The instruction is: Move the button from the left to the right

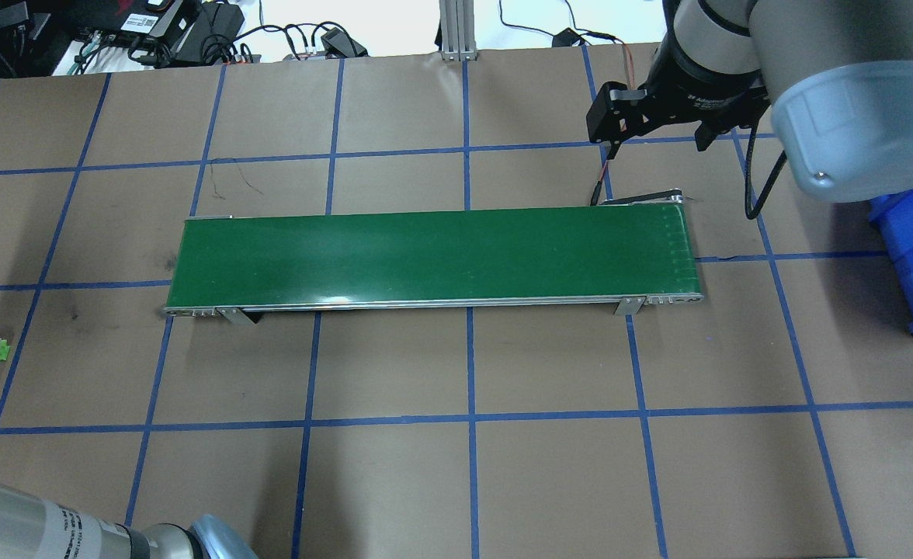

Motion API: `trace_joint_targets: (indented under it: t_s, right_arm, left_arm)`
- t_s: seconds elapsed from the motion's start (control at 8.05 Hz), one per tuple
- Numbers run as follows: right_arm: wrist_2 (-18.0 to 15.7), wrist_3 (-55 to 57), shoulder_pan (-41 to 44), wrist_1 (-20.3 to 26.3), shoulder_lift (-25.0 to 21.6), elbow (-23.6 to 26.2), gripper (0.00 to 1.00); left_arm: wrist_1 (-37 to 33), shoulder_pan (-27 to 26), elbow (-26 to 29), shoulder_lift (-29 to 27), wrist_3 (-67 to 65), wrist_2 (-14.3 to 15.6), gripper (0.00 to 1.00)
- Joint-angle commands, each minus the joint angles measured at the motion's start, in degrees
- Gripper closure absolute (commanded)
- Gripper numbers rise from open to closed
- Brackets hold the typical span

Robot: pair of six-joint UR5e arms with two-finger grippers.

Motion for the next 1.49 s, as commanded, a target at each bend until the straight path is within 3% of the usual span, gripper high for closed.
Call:
trace_joint_targets:
  t_s: [0.0,1.12,1.37]
  right_arm:
    - [0.00,0.00,0.00,0.00,0.00,0.00,0.00]
    - [0.00,-0.09,0.00,0.00,0.09,0.00,0.00]
    - [0.00,-0.09,0.00,0.00,0.00,0.00,0.00]
  left_arm:
    - [10.99,0.11,-5.78,-0.59,0.50,1.55,0.00]
    - [12.69,0.11,-6.32,-6.83,0.33,1.38,0.00]
    - [12.69,0.11,-6.32,-6.92,0.15,1.29,0.08]
